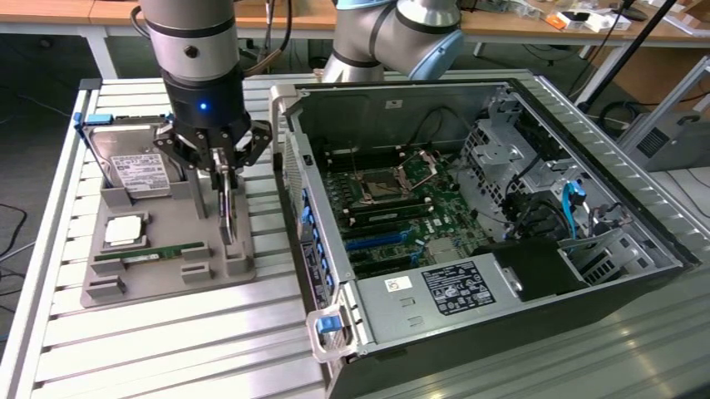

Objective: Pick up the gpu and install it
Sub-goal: 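Pick up the gpu and move the gpu toward the slot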

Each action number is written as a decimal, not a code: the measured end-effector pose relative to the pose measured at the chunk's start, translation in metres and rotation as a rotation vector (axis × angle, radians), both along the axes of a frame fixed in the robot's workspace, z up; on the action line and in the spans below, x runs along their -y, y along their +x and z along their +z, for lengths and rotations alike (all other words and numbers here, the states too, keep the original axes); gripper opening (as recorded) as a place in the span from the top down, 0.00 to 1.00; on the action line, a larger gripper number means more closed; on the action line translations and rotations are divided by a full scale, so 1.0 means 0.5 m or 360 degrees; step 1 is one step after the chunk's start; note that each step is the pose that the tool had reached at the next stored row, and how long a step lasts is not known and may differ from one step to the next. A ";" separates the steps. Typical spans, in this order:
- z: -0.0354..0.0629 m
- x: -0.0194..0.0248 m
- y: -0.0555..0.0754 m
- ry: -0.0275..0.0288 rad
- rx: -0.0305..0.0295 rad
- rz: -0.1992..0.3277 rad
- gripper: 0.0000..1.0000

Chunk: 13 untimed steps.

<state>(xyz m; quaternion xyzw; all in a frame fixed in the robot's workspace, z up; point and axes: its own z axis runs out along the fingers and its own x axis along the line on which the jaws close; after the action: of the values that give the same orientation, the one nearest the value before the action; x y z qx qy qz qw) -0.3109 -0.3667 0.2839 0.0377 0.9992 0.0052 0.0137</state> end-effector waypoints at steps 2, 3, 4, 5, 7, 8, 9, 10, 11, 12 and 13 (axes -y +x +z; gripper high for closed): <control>0.001 0.0000 0.000 0.00003 0.00000 0.0000 0.73; 0.002 0.0000 0.000 0.00006 0.00000 0.0000 0.73; 0.003 0.0000 0.000 0.00007 0.00000 0.0000 0.73; 0.003 0.0000 0.000 0.00008 0.00000 0.0000 0.73; 0.005 0.0000 0.000 0.00011 0.00000 0.0000 0.73; 0.005 0.0000 0.000 0.00011 -0.00001 0.0000 0.73; 0.006 0.0000 0.000 0.00013 0.00000 0.0000 0.73; 0.007 0.0000 0.000 0.00015 0.00000 0.0000 0.73; 0.008 0.0000 0.000 0.00014 -0.00001 0.0000 0.73; 0.008 0.0000 0.000 0.00014 -0.00003 0.0000 0.73; 0.009 0.0000 0.000 0.00016 0.00000 0.0000 0.73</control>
<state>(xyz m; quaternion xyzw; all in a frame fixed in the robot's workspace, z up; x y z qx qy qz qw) -0.3109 -0.3667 0.2884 0.0377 0.9992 0.0057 0.0137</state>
